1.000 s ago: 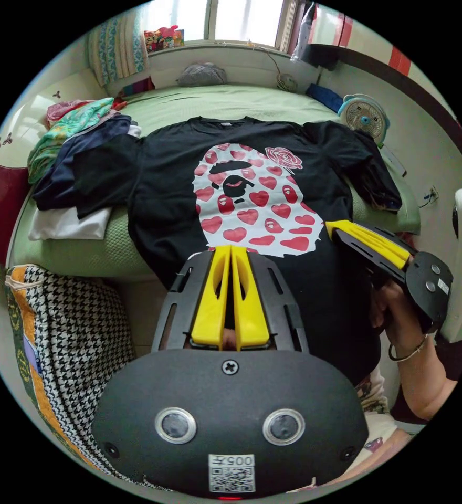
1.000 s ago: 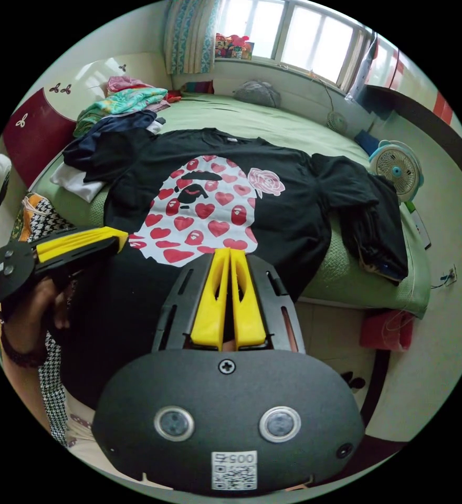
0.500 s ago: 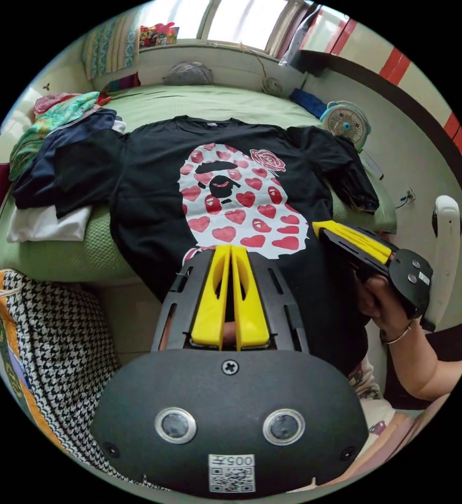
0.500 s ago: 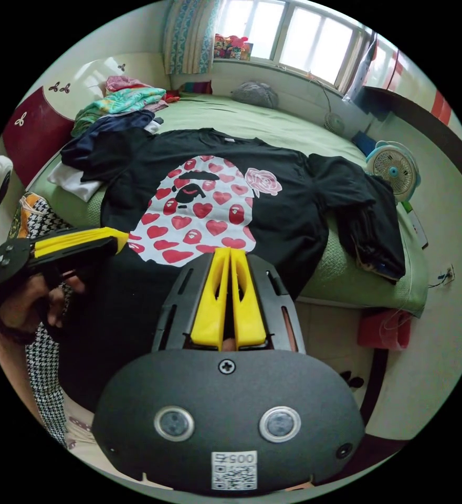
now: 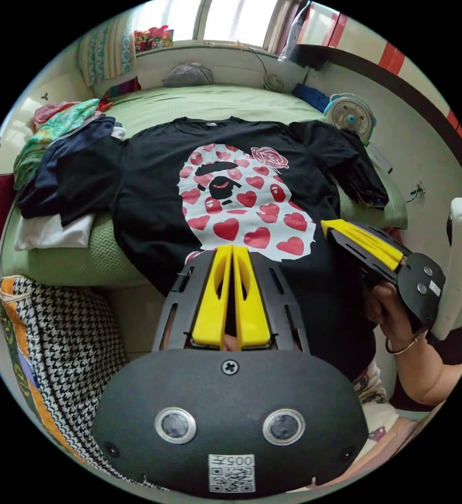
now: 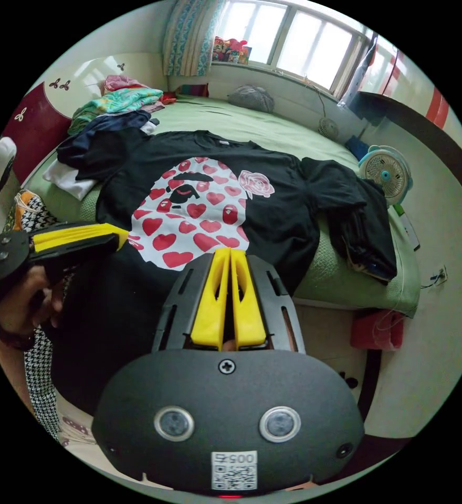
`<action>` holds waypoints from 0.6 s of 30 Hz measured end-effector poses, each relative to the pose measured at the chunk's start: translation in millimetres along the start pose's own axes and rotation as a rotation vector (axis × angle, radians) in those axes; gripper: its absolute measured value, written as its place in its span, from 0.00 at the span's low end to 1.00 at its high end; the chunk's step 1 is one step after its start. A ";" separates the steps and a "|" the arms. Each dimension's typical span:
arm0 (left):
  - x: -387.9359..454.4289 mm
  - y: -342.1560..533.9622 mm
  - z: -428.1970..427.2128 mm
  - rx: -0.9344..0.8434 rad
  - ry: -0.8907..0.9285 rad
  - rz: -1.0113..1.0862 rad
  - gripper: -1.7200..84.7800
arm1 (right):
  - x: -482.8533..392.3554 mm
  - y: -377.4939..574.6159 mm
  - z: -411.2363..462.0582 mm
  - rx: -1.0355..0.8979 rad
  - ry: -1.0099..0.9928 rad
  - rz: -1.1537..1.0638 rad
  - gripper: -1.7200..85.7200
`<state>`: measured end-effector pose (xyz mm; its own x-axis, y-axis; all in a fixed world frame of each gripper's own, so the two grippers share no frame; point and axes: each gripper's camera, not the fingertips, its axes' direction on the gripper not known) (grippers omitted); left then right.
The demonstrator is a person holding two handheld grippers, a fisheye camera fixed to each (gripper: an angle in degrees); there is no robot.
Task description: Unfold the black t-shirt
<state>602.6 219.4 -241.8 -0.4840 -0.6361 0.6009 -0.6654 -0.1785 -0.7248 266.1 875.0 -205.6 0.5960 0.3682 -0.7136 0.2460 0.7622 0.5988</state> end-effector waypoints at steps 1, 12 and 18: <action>0.6 -2.1 1.4 -0.002 0.001 -0.001 0.01 | 5.9 -1.7 -0.7 -0.001 -0.010 0.003 0.01; 17.7 -47.6 1.2 0.089 0.176 0.032 0.02 | 72.2 -10.8 -15.3 0.049 -0.224 0.053 0.01; 48.0 -91.0 14.4 0.107 0.123 0.131 0.09 | 114.5 -16.1 -23.9 0.078 -0.231 0.048 0.01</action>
<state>648.1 194.3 -151.9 -0.6327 -0.5639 0.5307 -0.5309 -0.1831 -0.8274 312.1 917.6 -305.7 0.7651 0.2649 -0.5869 0.2660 0.7000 0.6628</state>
